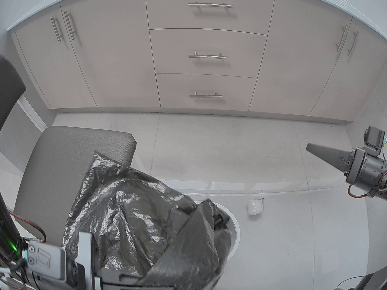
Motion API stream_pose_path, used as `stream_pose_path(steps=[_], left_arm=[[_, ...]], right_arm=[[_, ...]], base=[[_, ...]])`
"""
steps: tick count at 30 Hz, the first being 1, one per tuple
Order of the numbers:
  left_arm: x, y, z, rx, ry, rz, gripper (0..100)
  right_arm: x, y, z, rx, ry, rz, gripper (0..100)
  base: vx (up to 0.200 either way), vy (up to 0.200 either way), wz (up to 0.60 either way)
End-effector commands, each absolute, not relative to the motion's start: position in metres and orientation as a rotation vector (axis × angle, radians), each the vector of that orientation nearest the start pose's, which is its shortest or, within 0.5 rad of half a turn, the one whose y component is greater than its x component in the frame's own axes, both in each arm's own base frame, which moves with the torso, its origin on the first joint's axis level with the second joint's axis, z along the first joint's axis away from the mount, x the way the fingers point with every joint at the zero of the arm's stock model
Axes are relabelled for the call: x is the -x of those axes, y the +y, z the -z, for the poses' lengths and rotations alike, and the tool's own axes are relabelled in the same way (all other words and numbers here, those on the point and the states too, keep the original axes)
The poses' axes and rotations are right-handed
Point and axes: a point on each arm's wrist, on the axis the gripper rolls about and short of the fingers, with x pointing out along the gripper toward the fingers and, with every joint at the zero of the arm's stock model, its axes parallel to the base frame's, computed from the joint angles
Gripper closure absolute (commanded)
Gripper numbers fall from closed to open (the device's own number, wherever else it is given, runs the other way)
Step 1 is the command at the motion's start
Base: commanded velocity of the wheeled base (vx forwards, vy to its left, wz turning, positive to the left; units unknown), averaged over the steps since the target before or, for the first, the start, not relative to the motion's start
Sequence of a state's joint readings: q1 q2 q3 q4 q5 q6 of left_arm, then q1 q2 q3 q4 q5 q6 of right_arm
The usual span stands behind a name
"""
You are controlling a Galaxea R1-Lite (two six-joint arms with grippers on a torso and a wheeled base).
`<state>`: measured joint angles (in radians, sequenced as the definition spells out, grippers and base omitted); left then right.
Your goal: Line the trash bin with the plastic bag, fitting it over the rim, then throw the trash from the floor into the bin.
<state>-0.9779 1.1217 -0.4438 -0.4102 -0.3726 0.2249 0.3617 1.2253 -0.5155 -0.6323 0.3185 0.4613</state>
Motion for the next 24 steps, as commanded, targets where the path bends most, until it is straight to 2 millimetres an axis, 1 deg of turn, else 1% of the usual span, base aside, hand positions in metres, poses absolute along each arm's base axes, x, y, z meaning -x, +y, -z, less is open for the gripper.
stream_pose_path(steps=[1, 3, 4, 5, 6, 9, 10, 11, 13, 18, 21, 24], left_arm=[[-0.057, -0.133, -0.189, -0.287, 0.101, 1.523, 100], [-0.053, -0.135, -0.191, -0.286, 0.086, 1.559, 100], [-0.053, -0.135, -0.191, -0.286, 0.086, 1.559, 100], [-0.048, -0.138, -0.191, -0.287, 0.072, 1.597, 100], [-0.045, -0.14, -0.19, -0.288, 0.067, 1.623, 100], [-0.035, -0.145, -0.183, -0.315, 0.073, 1.7, 100], [-0.035, -0.145, -0.183, -0.315, 0.073, 1.7, 100], [-0.03, -0.146, -0.177, -0.367, 0.045, 1.74, 100], [-0.027, -0.146, -0.17, -0.414, 0.029, 1.761, 100], [-0.027, -0.145, -0.169, -0.421, 0.021, 1.768, 100], [-0.027, -0.147, -0.167, -0.424, 0.04, 1.773, 100], [-0.032, -0.148, -0.167, -0.418, 0.057, 1.743, 100]], right_arm=[[-0.178, 0.098, -0.196, -0.416, 0.369, -0.744, 0], [-0.182, 0.109, -0.188, -0.404, 0.415, -0.771, 0], [-0.182, 0.109, -0.188, -0.404, 0.415, -0.771, 0], [-0.184, 0.119, -0.18, -0.379, 0.454, -0.799, 0], [-0.184, 0.124, -0.176, -0.356, 0.468, -0.814, 0], [-0.182, 0.132, -0.166, -0.287, 0.491, -0.851, 0], [-0.182, 0.132, -0.166, -0.287, 0.491, -0.851, 0], [-0.177, 0.136, -0.162, -0.259, 0.504, -0.877, 0], [-0.172, 0.14, -0.16, -0.247, 0.516, -0.909, 0], [-0.161, 0.145, -0.153, -0.226, 0.553, -0.977, 0], [-0.157, 0.147, -0.144, -0.162, 0.574, -1.027, 0], [-0.16, 0.146, -0.127, -0.05, 0.587, -1.032, 0]], base=[[0.0, 0.0, 0.0], [0.0, 0.0, 0.0], [0.0, 0.0, 0.0], [0.0, 0.0, 0.0], [0.0, 0.0, 0.0], [0.0, 0.0, 0.0], [0.0, 0.0, 0.0], [0.0, 0.0, 0.0], [0.0, 0.0, 0.0], [0.0, 0.0, 0.0], [0.0, 0.0, 0.0], [0.0, 0.0, 0.0]])
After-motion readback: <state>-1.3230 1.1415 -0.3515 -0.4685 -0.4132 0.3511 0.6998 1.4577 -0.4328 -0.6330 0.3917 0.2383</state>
